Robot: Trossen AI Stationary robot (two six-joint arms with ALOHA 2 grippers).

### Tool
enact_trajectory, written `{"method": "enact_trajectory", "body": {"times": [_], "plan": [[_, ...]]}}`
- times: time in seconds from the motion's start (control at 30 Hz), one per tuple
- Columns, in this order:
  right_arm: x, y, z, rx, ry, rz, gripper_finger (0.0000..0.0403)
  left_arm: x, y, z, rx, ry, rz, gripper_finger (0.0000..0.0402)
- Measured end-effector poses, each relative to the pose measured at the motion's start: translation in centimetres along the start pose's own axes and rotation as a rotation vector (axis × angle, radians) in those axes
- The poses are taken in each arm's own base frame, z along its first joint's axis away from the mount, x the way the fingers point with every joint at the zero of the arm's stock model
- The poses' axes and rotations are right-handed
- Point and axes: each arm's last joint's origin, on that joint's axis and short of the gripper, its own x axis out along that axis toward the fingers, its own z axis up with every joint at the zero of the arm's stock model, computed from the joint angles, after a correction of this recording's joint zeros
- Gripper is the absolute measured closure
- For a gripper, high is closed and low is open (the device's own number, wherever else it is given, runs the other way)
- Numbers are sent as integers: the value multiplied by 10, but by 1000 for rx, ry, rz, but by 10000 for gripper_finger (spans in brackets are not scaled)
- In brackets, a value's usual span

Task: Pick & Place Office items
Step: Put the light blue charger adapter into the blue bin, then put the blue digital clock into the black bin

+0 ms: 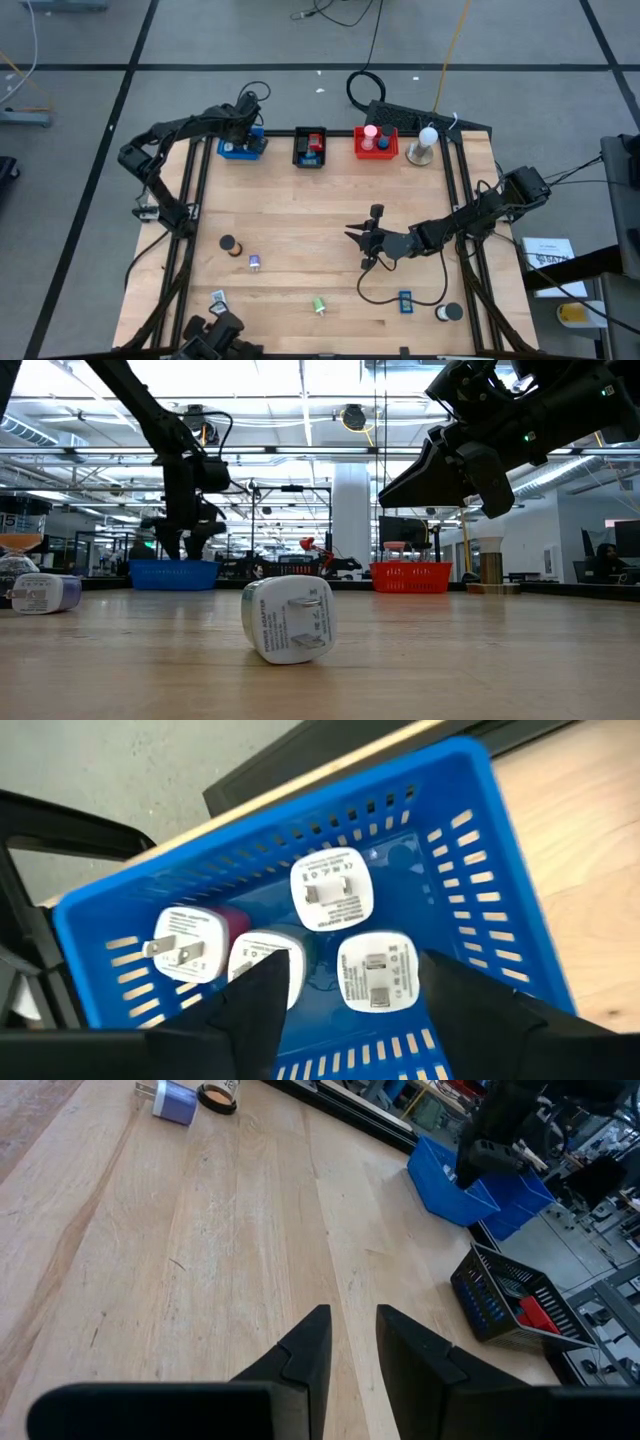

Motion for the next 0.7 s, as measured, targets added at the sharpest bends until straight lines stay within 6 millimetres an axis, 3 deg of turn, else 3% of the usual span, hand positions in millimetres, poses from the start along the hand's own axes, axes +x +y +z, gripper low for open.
{"method": "enact_trajectory", "body": {"times": [0.27,0.4,0.53,0.7], "plan": [[0,0,0,0,0,0,330,-20,3,0,40,-57,6,209],[0,0,0,-3,4,1,330,-38,-1,-5,96,-121,21,254],[0,0,-2,19,14,3,330,-57,-11,-21,153,-268,-56,319],[2,-2,-2,91,21,-8,330,-73,-33,-56,277,-516,-241,392]]}}
